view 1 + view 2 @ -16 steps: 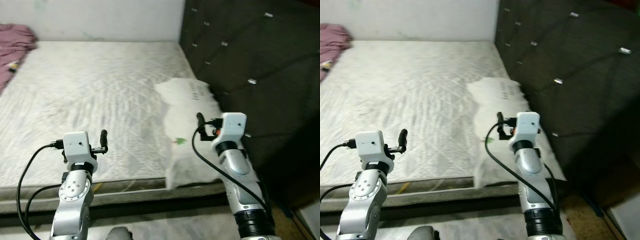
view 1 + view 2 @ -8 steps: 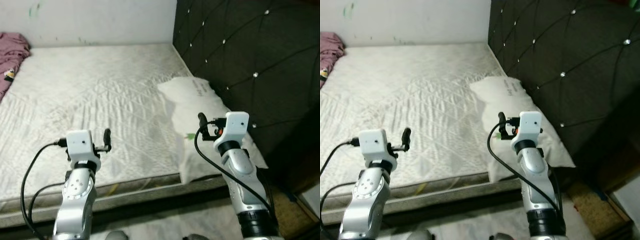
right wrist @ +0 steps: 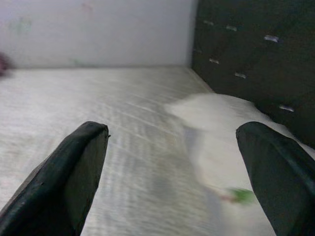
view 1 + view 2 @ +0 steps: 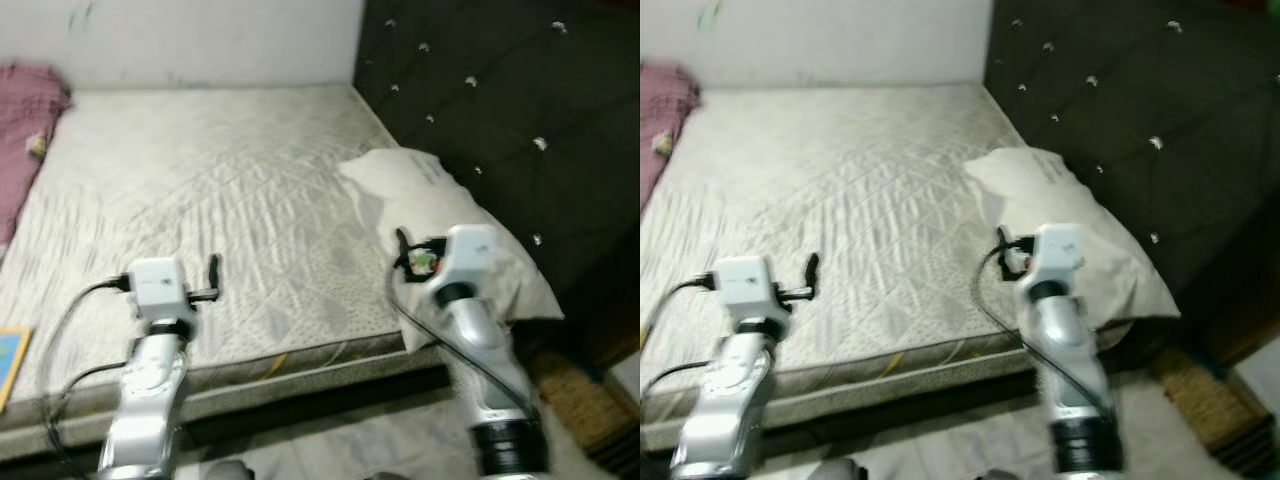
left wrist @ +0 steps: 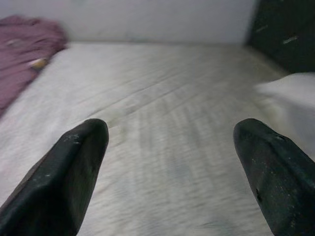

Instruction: Clean up the room

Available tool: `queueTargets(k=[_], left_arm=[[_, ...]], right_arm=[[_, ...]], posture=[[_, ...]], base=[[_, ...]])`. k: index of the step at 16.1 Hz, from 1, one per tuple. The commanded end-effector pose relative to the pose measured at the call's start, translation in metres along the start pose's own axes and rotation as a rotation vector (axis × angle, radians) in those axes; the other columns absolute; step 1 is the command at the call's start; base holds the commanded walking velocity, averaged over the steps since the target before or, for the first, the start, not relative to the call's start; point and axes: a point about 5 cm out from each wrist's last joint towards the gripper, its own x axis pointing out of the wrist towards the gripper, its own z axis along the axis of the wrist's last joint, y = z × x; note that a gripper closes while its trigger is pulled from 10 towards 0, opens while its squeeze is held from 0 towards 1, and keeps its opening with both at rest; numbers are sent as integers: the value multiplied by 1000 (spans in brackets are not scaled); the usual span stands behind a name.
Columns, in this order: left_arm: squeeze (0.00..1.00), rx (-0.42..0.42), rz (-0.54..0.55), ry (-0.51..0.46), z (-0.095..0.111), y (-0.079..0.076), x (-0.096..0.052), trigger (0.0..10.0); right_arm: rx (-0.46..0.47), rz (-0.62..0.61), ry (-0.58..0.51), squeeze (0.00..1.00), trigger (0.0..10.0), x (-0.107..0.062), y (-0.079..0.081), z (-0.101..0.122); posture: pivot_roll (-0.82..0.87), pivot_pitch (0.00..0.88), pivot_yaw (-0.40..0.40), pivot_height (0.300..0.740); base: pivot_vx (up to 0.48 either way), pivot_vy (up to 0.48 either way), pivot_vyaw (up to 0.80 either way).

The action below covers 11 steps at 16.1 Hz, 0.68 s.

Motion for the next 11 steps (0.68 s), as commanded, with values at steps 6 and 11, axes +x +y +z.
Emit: queueTargets(k=[6, 11], left_arm=[[0, -5, -22, -32, 8, -6, 3, 10000], [0, 0, -29, -40, 9, -7, 3, 10000]], right_arm=[[-16, -14, -7, 0, 10000, 3, -8, 5], [-23, -11, -9, 0, 10000, 3, -8, 5]], posture=[[24, 54, -45, 740], [24, 55, -42, 740]], base=[[0, 471, 0], [0, 460, 0]])
